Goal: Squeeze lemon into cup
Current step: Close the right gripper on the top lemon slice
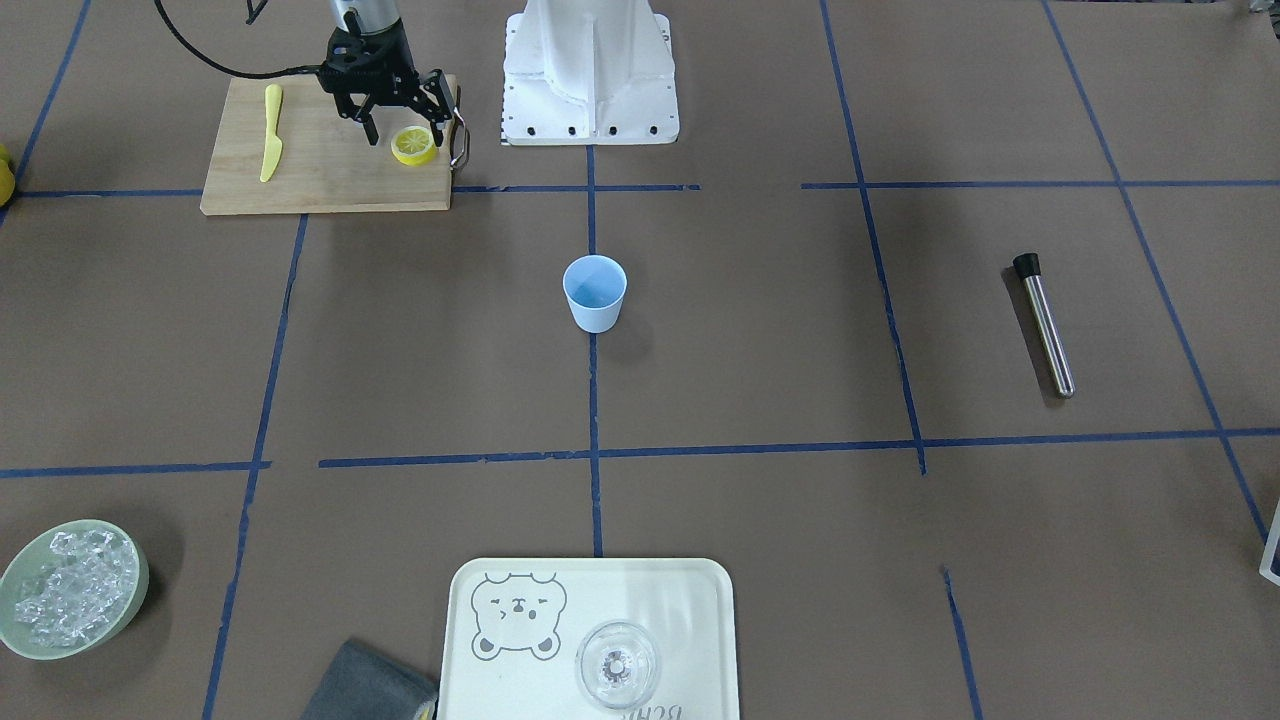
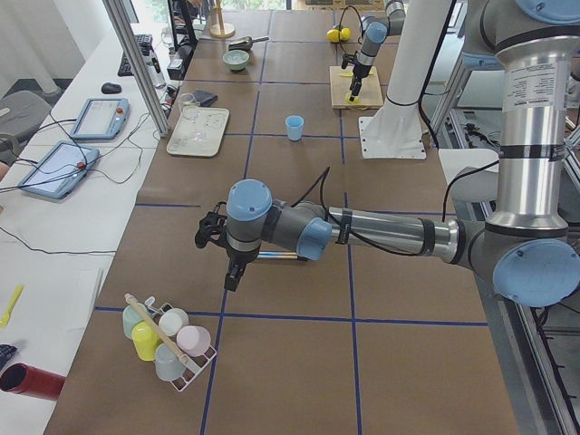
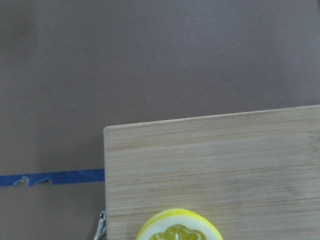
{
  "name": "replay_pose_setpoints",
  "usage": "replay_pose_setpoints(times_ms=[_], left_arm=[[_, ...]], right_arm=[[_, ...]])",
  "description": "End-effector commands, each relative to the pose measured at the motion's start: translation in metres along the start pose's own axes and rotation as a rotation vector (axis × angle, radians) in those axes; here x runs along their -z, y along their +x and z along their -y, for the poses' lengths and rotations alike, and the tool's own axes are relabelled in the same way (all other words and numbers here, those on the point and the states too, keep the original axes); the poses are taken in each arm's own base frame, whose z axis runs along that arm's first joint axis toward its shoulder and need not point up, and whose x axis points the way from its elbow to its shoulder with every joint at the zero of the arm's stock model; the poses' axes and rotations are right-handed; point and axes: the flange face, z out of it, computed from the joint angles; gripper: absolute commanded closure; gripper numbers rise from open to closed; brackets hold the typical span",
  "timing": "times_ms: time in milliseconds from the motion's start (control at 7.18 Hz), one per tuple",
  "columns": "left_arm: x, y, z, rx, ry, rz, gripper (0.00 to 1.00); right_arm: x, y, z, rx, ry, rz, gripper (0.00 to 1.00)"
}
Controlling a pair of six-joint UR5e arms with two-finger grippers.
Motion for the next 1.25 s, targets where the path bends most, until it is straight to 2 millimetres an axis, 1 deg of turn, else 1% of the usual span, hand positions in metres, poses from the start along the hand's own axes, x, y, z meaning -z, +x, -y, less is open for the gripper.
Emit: replay_pose_setpoints(times_ms=[0,278,557,696,835,975,1114], left_arm=[[0.0003,-0.0008,-0.0001,0.002,0.0,0.0,0.0],[0.0008,-0.0003,0.0001,0.0,0.002,0.0,0.0],[0.001,-0.0001,-0.0005,0.001,0.002,0.0,0.0],[0.0019,0.0008,-0.0001,0.0,0.003,0.0,0.0],[0.0024,0.0015,0.0001,-0.001,0.004,-0.001,0.0],[0.0014,0.0013,0.0,-0.001,0.002,0.0,0.0],[0.0019,0.001,-0.0001,0.0,0.003,-0.001,0.0]], right_arm=[[-0.0009,-0.0039,-0.0007,-0.002,-0.003,0.004,0.0],[-0.0084,-0.0013,-0.0025,0.003,-0.001,-0.01,0.0],[-0.0075,-0.0023,-0.0024,0.0,-0.001,-0.007,0.01],[-0.0066,-0.0032,-0.001,-0.003,-0.001,-0.005,0.21],[-0.0052,-0.0036,0.0007,-0.005,0.0,-0.003,0.45],[-0.0052,-0.0036,0.0004,-0.006,-0.003,-0.003,0.6],[-0.0033,-0.0039,0.0054,-0.014,-0.002,0.0,0.68]])
